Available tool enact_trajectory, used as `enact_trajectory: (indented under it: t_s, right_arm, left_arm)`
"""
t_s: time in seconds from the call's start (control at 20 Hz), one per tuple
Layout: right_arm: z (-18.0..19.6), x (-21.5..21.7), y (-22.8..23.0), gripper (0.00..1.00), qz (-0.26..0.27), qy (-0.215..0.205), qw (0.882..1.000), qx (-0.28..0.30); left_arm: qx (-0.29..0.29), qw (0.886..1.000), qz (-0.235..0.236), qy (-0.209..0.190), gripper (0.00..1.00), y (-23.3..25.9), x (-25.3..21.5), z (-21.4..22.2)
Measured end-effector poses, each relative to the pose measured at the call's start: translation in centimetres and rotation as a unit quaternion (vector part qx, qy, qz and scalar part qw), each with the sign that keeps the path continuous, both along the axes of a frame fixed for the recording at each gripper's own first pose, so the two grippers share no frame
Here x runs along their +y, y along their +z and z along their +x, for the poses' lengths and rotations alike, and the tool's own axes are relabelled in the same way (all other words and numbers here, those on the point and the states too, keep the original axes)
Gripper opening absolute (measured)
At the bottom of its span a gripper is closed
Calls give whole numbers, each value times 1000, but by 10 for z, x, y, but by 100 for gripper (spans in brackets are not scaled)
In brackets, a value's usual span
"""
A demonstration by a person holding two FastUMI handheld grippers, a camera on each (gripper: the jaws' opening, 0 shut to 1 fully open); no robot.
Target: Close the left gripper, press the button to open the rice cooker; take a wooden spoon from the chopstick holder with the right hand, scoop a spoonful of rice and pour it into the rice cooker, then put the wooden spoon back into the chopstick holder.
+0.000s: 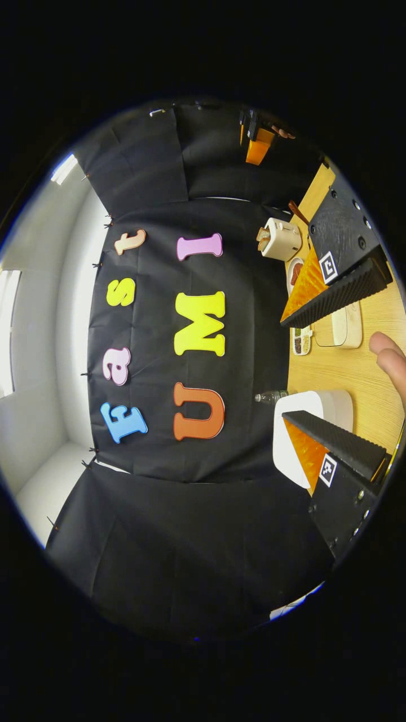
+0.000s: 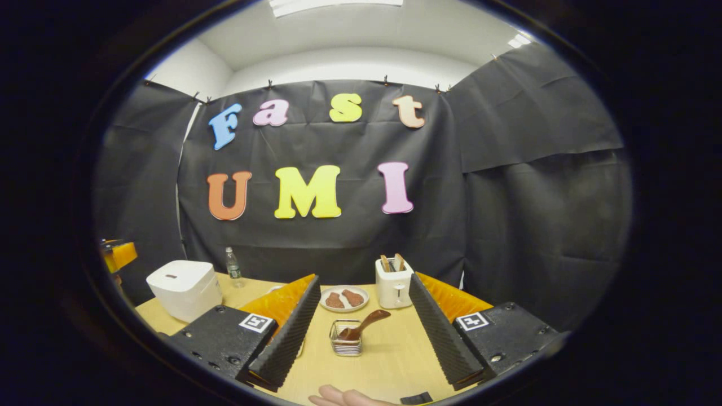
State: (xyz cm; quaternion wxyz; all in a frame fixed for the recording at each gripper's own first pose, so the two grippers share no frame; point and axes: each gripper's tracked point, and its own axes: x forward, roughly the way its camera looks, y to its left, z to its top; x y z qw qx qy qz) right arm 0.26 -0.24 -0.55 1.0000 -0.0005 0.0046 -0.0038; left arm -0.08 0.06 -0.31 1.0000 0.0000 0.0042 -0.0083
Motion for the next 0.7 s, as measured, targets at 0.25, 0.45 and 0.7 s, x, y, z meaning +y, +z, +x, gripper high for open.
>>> enact_trajectory:
  t_s: [0.25,0.45,0.7]
  right_arm:
    - [0,0,-2,100,-1,1,1000,1]
    - [0,-1,-2,100,1,1,1000,0]
    - [2,-3,-10,100,-2,-1,1000,5]
  left_arm:
    - [3,1000,5,-3,94,-3,-1,0]
    - [7,1000,3,-3,94,-6,0,1]
    - [13,1000,-1,-16,94,-12,-2,2]
